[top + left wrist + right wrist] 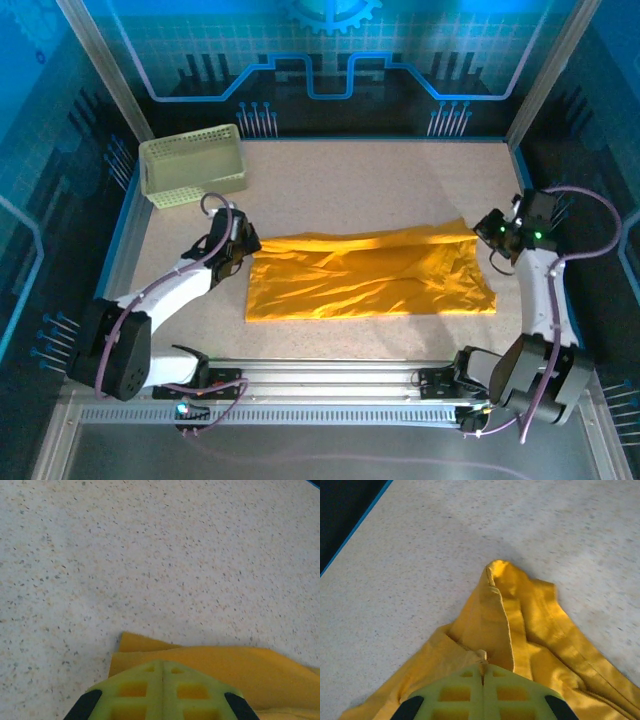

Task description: Fold the inside-out t-shirt

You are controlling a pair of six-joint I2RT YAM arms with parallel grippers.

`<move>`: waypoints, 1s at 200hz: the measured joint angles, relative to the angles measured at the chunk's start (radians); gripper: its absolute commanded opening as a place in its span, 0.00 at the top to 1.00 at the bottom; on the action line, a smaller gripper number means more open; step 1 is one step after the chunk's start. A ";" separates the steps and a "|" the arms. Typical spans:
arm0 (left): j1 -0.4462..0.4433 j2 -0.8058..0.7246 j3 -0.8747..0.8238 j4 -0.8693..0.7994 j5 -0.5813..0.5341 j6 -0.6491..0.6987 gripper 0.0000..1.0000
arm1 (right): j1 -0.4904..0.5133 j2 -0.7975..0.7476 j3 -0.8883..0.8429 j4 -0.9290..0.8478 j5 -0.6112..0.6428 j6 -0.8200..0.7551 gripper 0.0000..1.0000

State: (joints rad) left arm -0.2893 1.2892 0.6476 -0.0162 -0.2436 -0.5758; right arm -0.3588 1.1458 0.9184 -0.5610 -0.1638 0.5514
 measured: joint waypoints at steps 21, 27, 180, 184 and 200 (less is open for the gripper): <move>-0.031 -0.037 -0.034 -0.002 -0.007 -0.001 1.00 | -0.042 -0.072 -0.055 -0.019 -0.002 0.003 1.00; -0.039 -0.045 -0.042 -0.001 -0.007 -0.002 1.00 | -0.051 -0.090 -0.071 -0.026 -0.002 0.003 1.00; -0.066 -0.063 -0.194 -0.045 -0.030 -0.179 1.00 | -0.162 -0.427 -0.344 -0.192 0.051 0.052 1.00; -0.066 -0.061 -0.194 -0.047 -0.031 -0.183 0.99 | -0.163 -0.430 -0.347 -0.195 0.053 0.055 1.00; -0.067 -0.050 -0.194 -0.053 -0.032 -0.189 0.94 | -0.163 -0.432 -0.351 -0.203 0.063 0.062 1.00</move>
State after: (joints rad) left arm -0.3565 1.2396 0.4534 -0.0696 -0.2760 -0.7650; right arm -0.5213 0.7136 0.5678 -0.7635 -0.1005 0.6136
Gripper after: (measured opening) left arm 0.052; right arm 0.064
